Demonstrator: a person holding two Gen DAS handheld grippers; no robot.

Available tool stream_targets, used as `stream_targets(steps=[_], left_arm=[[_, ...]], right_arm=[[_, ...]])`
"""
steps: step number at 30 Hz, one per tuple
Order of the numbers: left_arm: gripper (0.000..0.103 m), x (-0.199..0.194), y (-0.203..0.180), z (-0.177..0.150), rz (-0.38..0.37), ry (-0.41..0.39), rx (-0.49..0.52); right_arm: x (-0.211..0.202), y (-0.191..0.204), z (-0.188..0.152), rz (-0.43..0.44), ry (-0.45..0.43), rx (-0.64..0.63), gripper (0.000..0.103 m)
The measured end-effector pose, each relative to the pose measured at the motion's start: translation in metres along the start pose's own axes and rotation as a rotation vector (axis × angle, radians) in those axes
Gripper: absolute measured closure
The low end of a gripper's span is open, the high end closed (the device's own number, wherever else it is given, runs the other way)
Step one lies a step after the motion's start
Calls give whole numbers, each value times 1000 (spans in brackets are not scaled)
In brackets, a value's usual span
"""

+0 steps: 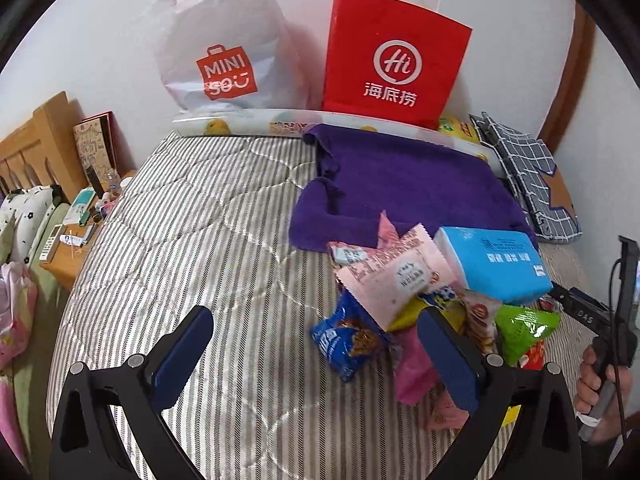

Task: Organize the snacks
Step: 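Grasp the white sachet with the right tool while the left tool grasps the pink candy packet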

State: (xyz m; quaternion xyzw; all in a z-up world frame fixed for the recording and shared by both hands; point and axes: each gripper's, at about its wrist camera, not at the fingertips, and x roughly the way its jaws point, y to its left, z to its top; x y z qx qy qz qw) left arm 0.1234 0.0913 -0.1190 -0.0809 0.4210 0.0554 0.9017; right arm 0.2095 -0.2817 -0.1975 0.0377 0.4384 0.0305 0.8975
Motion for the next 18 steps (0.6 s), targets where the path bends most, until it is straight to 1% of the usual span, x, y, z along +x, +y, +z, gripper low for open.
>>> stream_targets(steps=[5, 6, 7, 9, 11, 13, 14, 15, 16, 18], left_arm=[[1, 8, 4, 3, 10, 15, -10], [1, 9, 4, 4, 10, 17, -11], [1, 10, 5, 5, 9, 17, -12], [1, 12, 4, 6, 7, 19, -12], [1, 12, 4, 7, 1, 19, -9], [1, 12, 2, 6, -2, 20, -1], [1, 13, 1, 6, -4, 21, 4], [1, 13, 1, 6, -6, 22, 9], [1, 14, 0, 6, -11, 22, 11], [1, 14, -1, 6, -25, 20, 13]], right_arm=[[28, -4, -1, 21, 55, 6, 24], [32, -4, -2, 25, 65, 6, 22], [31, -3, -2, 18, 45, -4, 22], [33, -1, -3, 15, 44, -18, 19], [33, 3, -4, 11, 41, -35, 18], [32, 7, -6, 14, 36, -62, 20], [30, 9, -7, 15, 26, -78, 27], [29, 11, -8, 28, 19, -88, 38], [27, 12, -9, 37, 16, -93, 41], [25, 14, -8, 43, 18, -95, 52]])
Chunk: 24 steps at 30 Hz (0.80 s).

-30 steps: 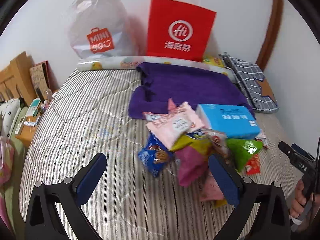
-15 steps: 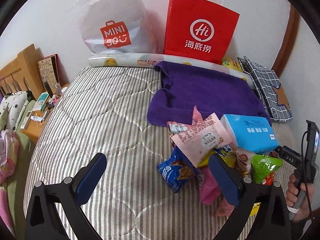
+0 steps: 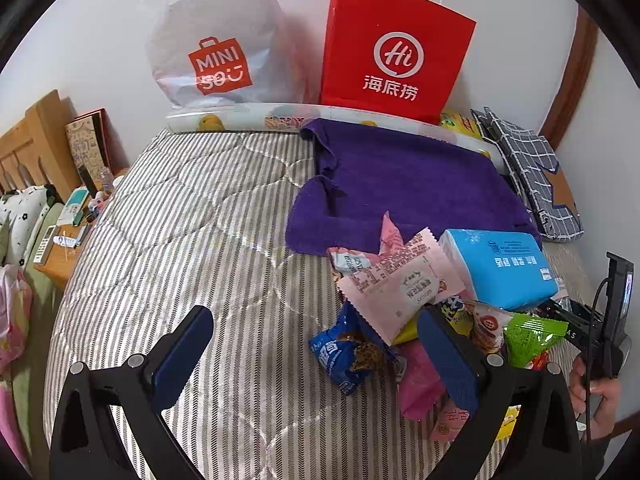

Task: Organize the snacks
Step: 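Grasp the white sachet with the right tool while the left tool grasps the pink candy packet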

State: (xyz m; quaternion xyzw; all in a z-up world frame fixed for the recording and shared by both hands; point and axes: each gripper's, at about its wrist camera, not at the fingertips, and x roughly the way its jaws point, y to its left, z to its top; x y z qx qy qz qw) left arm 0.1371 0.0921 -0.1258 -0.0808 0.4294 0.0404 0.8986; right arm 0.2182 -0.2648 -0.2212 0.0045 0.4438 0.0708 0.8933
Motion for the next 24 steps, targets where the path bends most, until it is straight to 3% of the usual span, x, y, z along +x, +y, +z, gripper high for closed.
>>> stream_targets(steps=[2, 12, 18, 21, 24], left_arm=[[1, 1, -3, 1, -19, -1, 8], [1, 26, -31, 13, -80, 30, 106], [1, 40, -41, 15, -90, 44, 157], [1, 46, -42, 16, -95, 52, 170], [11, 51, -43, 16, -109, 62, 179]], right_arm=[[-5, -1, -1, 1, -17, 9, 63], [-30, -9, -8, 80, -14, 68, 79], [-36, -8, -17, 80, 2, 79, 79], [-33, -7, -20, 83, 19, 83, 74], [-26, -7, -22, 95, 45, 99, 69]])
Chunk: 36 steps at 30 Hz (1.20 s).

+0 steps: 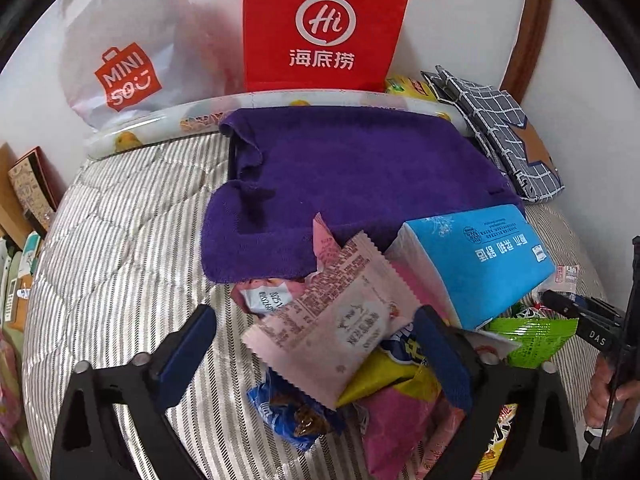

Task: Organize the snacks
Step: 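Grasp the white sachet with the right tool while the left tool grasps the pink candy packet, then carry the white sachet with the right tool while the left tool carries the pink candy onto the purple towel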

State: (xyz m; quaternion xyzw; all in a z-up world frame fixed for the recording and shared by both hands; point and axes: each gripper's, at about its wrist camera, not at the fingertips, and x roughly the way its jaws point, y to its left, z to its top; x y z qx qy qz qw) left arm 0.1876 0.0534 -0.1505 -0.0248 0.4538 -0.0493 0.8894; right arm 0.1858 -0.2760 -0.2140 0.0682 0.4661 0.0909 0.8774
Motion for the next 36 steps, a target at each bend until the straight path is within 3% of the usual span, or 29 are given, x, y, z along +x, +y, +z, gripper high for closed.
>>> stream_targets(steps=[4, 6, 7, 23, 36], left_arm=[[26, 2, -1, -1, -29, 10, 9], [39, -1, -1, -3, -43, 3, 20], [45, -3, -1, -3, -44, 2, 20], [47, -47, 9, -14, -68, -43, -39], [47, -94, -22, -19, -91, -101, -6]], right_arm=[[4, 3, -2, -11, 12, -6, 70], [2, 5, -2, -6, 14, -10, 79], [1, 5, -2, -3, 14, -9, 80], [-49, 23, -5, 25, -63, -22, 81], [-96, 41, -5, 68, -127, -67, 81]])
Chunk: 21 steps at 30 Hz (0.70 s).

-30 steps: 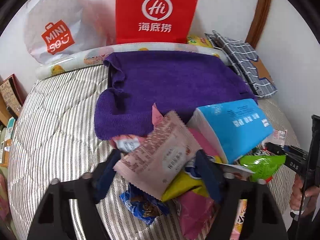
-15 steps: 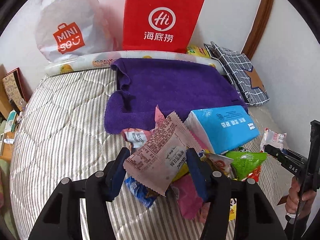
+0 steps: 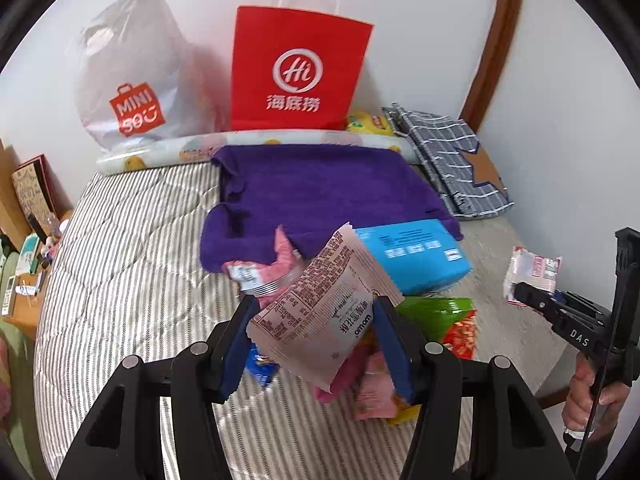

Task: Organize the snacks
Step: 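Carry the white sachet with the right tool while the left tool carries the pink candy onto the purple towel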

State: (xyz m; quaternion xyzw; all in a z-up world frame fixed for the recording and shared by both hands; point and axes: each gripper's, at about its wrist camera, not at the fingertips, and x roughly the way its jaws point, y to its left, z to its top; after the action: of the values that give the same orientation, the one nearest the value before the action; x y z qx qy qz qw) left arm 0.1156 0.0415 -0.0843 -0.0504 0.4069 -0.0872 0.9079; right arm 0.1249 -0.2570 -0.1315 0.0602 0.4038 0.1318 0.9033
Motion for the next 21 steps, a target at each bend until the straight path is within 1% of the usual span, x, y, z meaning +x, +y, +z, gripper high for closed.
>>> stream_targets(steps=[6, 15, 21], left_arm=[[47, -9, -23, 11, -41, -17, 24], [47, -7, -48, 37, -87, -22, 35], [47, -8, -54, 60, -80, -45, 55]], right_arm=[[-16, 11, 11, 0, -33, -10, 81], [-31, 18, 36, -17, -82, -20, 80], [-33, 21, 61, -13, -116, -25, 80]])
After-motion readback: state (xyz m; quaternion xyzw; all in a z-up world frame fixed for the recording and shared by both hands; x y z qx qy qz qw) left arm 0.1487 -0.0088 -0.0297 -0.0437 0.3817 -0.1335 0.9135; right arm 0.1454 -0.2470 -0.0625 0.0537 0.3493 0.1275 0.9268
